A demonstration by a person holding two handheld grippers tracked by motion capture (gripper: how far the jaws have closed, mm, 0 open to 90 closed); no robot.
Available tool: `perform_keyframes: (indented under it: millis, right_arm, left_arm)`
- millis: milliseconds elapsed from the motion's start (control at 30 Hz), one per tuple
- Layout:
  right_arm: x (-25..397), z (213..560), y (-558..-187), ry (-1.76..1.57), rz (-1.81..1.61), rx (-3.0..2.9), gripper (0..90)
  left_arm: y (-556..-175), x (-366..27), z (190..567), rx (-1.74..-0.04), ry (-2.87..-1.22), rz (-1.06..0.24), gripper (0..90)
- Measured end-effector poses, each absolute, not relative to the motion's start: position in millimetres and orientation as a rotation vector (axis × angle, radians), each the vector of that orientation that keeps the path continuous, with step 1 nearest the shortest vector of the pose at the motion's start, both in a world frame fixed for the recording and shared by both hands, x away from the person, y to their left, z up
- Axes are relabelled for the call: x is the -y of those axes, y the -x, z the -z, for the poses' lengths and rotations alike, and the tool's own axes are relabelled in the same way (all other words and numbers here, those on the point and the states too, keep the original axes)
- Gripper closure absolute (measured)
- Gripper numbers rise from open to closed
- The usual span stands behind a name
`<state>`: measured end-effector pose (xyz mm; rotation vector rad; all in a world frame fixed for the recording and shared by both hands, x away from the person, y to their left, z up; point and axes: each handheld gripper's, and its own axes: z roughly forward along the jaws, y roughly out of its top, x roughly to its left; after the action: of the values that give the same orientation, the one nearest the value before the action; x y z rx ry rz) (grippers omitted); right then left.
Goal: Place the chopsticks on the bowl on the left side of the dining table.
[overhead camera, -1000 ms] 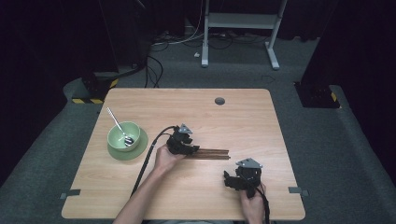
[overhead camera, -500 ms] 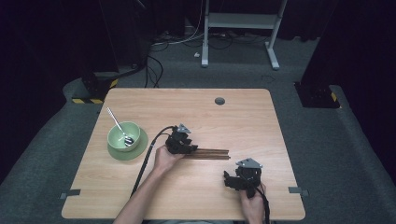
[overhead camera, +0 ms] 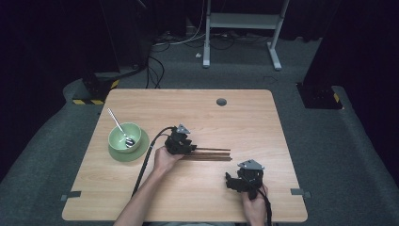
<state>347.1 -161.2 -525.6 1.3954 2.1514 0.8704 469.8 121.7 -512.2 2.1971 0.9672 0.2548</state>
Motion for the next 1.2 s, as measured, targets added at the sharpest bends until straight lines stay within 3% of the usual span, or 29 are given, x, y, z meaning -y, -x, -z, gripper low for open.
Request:
perform_keyframes:
  millis: [1200]
  right_arm:
    - [161, 526, -347, -1.393, -0.872, -2.154, 11.0]
  left_arm:
    - [-480, -131, 508, -0.997, -2.27, -0.35, 75.9]
